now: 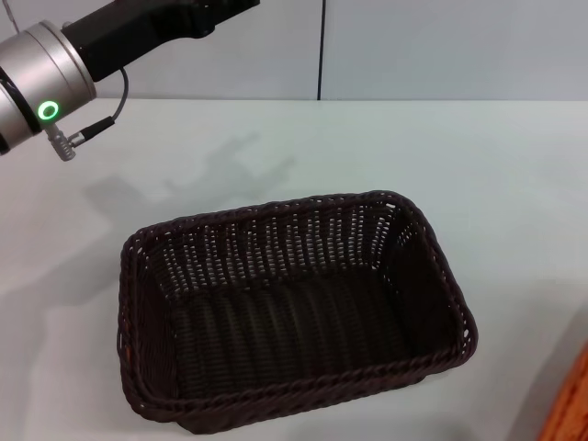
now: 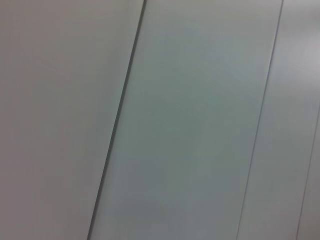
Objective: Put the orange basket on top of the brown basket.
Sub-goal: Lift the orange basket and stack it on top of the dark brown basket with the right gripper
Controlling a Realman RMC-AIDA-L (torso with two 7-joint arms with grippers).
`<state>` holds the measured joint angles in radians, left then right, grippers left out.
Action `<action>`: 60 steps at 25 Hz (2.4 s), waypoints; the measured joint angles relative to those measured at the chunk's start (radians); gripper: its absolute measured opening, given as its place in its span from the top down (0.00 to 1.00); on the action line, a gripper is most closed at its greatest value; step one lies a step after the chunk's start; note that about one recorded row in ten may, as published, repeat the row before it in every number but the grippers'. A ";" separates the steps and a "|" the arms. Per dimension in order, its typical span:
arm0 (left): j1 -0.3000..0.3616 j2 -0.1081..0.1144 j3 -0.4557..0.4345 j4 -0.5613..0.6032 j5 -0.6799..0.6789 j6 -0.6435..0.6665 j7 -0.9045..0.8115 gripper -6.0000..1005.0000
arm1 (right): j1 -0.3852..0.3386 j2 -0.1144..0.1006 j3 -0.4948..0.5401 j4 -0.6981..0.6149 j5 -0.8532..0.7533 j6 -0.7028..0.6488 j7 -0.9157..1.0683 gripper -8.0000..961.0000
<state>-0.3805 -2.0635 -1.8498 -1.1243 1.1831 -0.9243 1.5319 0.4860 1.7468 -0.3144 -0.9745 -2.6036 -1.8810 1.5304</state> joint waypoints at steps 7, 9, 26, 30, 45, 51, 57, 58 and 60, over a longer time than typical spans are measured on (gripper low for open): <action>-0.015 0.000 -0.023 0.026 -0.025 -0.022 0.036 0.16 | -0.062 -0.020 0.262 0.021 0.137 -0.010 -0.011 0.84; -0.015 0.000 -0.031 0.030 -0.031 -0.029 0.041 0.16 | -0.097 -0.012 0.295 0.032 0.231 -0.001 0.010 0.84; -0.030 0.004 -0.088 0.104 -0.044 -0.081 0.077 0.16 | -0.168 0.123 0.339 0.394 0.746 0.040 -0.009 0.83; -0.041 0.003 -0.091 0.127 -0.044 -0.082 0.080 0.16 | -0.138 0.159 0.324 0.494 0.786 0.024 -0.070 0.82; -0.129 0.003 -0.102 0.198 -0.035 -0.084 0.090 0.16 | -0.083 0.311 0.250 0.713 0.782 0.021 -0.314 0.81; -0.157 0.004 -0.105 0.218 -0.030 -0.081 0.100 0.16 | -0.091 0.323 0.252 0.841 0.784 0.025 -0.382 0.81; -0.185 0.005 -0.107 0.243 -0.029 -0.080 0.117 0.16 | -0.092 0.328 0.244 0.921 0.770 0.048 -0.412 0.80; -0.191 0.006 -0.107 0.250 -0.029 -0.080 0.119 0.16 | -0.093 0.328 0.234 0.936 0.763 0.064 -0.417 0.80; -0.195 0.007 -0.107 0.256 -0.029 -0.080 0.123 0.16 | -0.093 0.329 0.219 0.946 0.760 0.085 -0.417 0.80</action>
<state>-0.5758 -2.0569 -1.9565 -0.8685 1.1542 -1.0039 1.6547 0.3931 2.0757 -0.0955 -0.0284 -1.8439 -1.7956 1.1129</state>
